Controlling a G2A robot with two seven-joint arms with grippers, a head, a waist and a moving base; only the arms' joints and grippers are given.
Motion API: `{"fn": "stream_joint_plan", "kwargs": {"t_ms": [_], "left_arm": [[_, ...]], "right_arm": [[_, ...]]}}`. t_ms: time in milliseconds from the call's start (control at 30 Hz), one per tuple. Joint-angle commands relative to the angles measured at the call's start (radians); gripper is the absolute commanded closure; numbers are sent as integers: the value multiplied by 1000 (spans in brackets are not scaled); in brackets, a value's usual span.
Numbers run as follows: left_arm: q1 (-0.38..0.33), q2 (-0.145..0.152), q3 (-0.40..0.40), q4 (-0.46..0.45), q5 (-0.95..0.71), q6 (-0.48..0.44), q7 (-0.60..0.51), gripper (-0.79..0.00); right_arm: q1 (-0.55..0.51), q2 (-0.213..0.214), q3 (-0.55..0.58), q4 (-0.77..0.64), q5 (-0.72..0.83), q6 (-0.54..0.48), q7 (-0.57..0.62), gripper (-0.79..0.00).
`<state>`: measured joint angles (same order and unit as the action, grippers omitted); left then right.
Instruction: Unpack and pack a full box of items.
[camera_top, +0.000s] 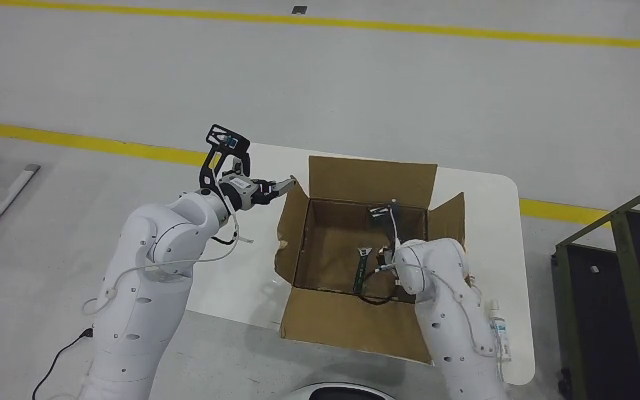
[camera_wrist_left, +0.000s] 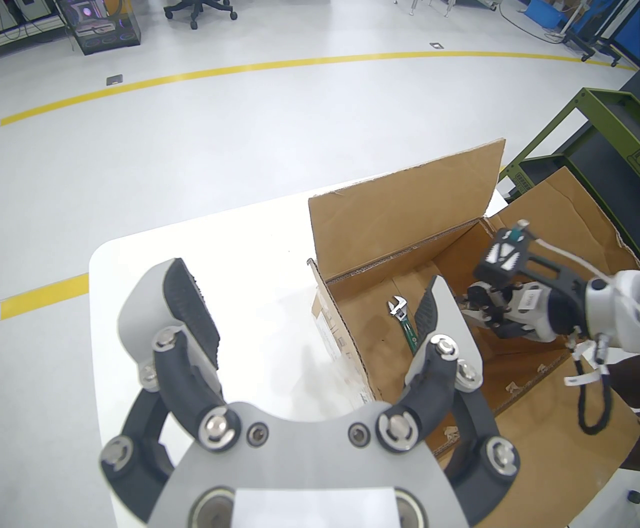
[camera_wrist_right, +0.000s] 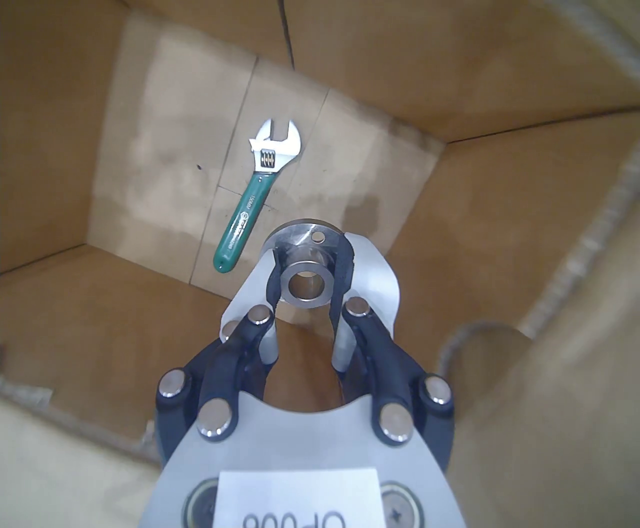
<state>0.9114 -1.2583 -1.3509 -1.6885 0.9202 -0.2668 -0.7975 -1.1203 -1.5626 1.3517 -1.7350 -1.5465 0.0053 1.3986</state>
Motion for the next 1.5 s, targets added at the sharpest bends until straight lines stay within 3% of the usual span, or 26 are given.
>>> {"fn": "stream_joint_plan", "kwargs": {"t_ms": [0,133,233,667,833,1200,1467], "left_arm": [[0,0,0,0,0,0,0,-785],[0,0,0,0,0,0,0,-785],[0,0,0,0,0,0,0,-785],[0,0,0,0,0,0,0,-785],[0,0,0,0,0,0,0,-785],[0,0,0,0,0,0,0,-785],[0,0,0,0,0,0,0,-785]], "right_arm": [[-52,7,43,-115,49,-44,-25,0],[-132,21,127,-252,138,-119,-92,0],[-178,27,171,-279,158,-126,-138,0],[-178,27,171,-279,158,-126,-138,0],[-188,34,189,-335,177,-141,-226,0],[-194,55,310,-546,273,-137,-253,0],[-222,73,435,-600,261,-120,-225,0]]}}
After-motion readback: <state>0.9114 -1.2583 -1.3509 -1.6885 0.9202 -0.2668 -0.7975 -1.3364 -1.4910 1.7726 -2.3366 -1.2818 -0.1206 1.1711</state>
